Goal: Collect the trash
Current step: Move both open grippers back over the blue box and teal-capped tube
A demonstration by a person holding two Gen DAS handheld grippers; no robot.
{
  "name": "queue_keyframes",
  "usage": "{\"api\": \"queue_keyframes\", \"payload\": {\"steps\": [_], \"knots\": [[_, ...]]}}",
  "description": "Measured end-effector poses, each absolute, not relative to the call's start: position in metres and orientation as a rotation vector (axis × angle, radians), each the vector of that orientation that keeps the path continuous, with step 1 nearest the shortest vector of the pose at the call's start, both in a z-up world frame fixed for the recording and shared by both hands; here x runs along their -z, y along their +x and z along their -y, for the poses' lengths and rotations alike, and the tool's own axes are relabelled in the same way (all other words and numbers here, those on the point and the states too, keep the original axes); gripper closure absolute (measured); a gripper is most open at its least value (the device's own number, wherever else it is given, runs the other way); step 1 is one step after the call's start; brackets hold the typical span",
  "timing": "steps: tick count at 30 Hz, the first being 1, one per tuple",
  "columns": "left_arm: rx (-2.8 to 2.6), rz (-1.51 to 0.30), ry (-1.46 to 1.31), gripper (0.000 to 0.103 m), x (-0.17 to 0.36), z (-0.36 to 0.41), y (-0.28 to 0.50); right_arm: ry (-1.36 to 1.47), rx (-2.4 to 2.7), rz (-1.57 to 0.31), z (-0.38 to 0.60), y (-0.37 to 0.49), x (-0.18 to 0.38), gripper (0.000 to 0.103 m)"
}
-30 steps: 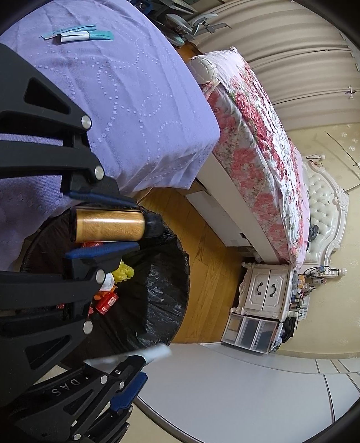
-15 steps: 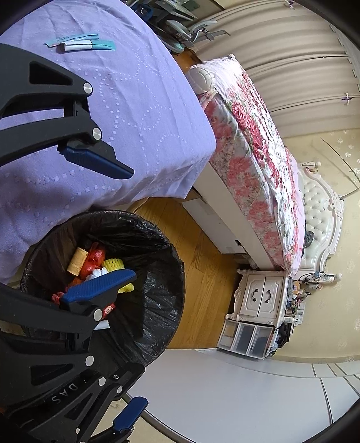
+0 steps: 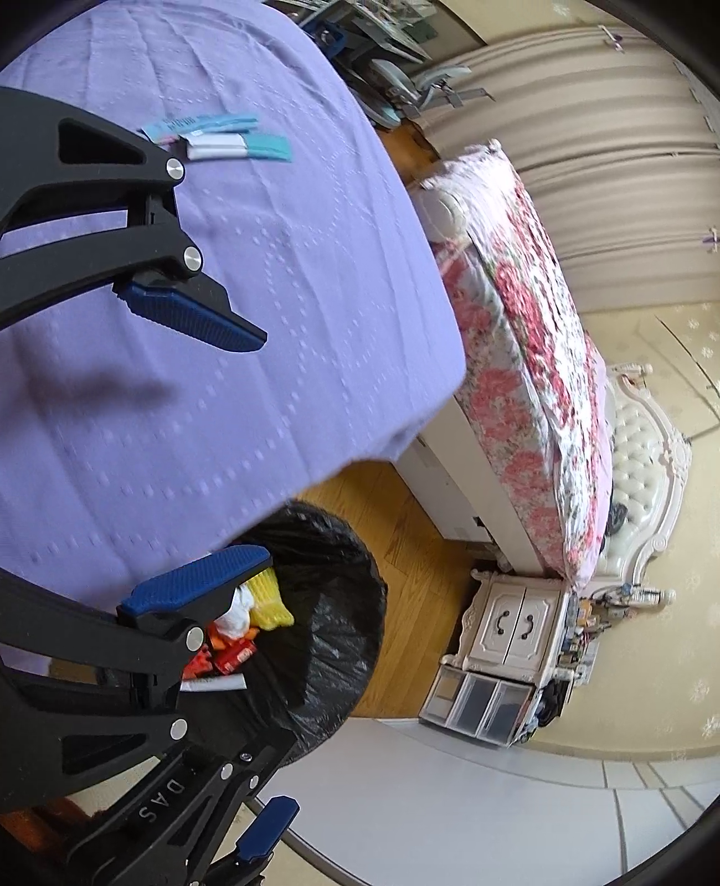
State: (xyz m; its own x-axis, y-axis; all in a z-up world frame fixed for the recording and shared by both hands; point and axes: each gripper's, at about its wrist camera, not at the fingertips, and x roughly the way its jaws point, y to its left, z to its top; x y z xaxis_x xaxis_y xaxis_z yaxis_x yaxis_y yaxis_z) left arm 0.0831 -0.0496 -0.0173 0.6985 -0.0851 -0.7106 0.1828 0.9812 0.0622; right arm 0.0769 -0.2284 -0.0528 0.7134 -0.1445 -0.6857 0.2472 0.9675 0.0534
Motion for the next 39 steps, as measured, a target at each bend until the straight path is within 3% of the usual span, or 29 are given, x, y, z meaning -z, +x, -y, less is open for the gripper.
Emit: {"api": "queue_keyframes", "payload": {"steps": [23,39], "knots": [[-0.17,-0.857,-0.045,0.033,0.034,-0.124,0.059,-0.002,-0.114,-0.815,0.071,0.096,0.054,0.036],[-0.175,-0.912,-0.077,0.033,0.041,-0.148,0.086,-0.045,-0.167,-0.864,0.033,0.111,0.061,0.035]]}}
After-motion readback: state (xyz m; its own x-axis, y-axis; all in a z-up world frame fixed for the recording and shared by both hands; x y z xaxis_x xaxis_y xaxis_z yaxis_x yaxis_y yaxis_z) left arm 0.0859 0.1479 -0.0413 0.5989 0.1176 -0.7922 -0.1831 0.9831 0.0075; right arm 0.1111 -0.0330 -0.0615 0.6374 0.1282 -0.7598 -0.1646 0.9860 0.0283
